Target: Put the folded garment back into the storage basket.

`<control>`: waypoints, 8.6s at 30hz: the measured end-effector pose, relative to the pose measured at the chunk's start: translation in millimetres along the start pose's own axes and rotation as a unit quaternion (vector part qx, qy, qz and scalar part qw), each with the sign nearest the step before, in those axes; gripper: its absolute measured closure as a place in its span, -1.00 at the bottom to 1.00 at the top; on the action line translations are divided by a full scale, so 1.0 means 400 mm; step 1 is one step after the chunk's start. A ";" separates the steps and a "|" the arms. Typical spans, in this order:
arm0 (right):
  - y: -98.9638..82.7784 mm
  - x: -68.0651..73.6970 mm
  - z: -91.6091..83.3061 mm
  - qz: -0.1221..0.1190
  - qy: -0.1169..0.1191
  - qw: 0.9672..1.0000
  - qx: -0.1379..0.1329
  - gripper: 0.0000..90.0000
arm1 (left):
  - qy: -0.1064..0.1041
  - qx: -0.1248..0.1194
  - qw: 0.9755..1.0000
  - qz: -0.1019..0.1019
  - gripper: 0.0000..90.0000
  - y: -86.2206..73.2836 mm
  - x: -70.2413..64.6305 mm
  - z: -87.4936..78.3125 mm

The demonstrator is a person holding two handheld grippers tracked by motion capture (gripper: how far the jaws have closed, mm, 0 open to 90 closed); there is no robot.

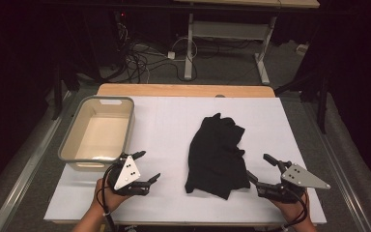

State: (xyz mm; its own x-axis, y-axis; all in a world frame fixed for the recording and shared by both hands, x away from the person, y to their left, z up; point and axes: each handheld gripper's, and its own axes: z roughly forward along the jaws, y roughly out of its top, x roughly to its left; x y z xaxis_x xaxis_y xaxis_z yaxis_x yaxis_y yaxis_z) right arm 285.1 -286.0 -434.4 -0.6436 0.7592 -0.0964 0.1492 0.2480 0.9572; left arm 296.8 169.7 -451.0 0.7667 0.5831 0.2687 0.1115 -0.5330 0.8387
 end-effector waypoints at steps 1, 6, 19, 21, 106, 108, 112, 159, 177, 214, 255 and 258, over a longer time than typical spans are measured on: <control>0.000 0.000 0.000 0.000 0.000 1.000 0.000 -0.58 | 0.000 0.000 1.000 0.000 -0.62 0.000 0.000 0.000; -0.003 -0.007 -0.003 -0.002 -0.002 1.000 0.001 -0.58 | -0.008 0.006 1.000 -0.007 -0.62 0.006 -0.013 0.003; 0.000 -0.015 -0.001 -0.013 -0.013 1.000 0.011 -0.58 | -0.093 0.041 0.994 -0.026 -0.63 0.029 -0.081 0.067; 0.000 -0.016 0.003 -0.020 -0.018 1.000 0.013 -0.58 | -0.105 0.049 0.993 -0.022 -0.63 0.041 -0.093 0.086; 0.016 -0.104 0.457 0.036 0.075 0.958 0.274 -0.62 | -0.140 0.086 0.983 0.080 0.42 0.125 -0.172 0.291; 0.016 -0.091 0.460 0.015 0.071 0.958 0.276 -0.56 | -0.139 0.086 0.983 0.081 0.42 0.125 -0.173 0.291; 0.016 -0.090 0.454 0.006 0.083 0.960 0.266 -0.17 | -0.140 0.086 0.983 0.082 0.43 0.125 -0.173 0.291; 0.163 -0.031 0.375 -0.058 0.086 0.986 0.127 0.72 | -0.102 0.038 0.987 0.116 0.53 0.174 -0.128 0.242; 0.265 -0.004 0.411 -0.078 0.070 0.989 0.106 0.72 | -0.059 0.024 0.992 0.107 0.53 0.204 -0.059 0.184; 0.403 0.120 0.561 -0.082 0.092 0.991 0.048 0.72 | 0.046 0.022 0.996 0.068 0.54 0.163 0.076 0.022; 0.499 0.361 0.815 -0.089 0.158 0.983 0.034 0.72 | 0.143 0.055 0.987 -0.053 0.54 -0.019 0.261 -0.206; 0.500 0.382 0.837 -0.087 0.162 0.982 0.037 0.72 | 0.149 0.064 0.985 -0.065 0.54 -0.036 0.272 -0.213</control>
State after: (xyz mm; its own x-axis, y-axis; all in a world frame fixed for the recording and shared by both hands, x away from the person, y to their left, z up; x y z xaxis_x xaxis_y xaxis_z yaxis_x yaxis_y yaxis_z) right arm 468.1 81.0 -349.3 -0.8679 0.4727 -0.1527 0.0626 0.4090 0.9104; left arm 324.7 292.9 -393.8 0.5242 0.7947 0.3061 0.2892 -0.5042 0.8137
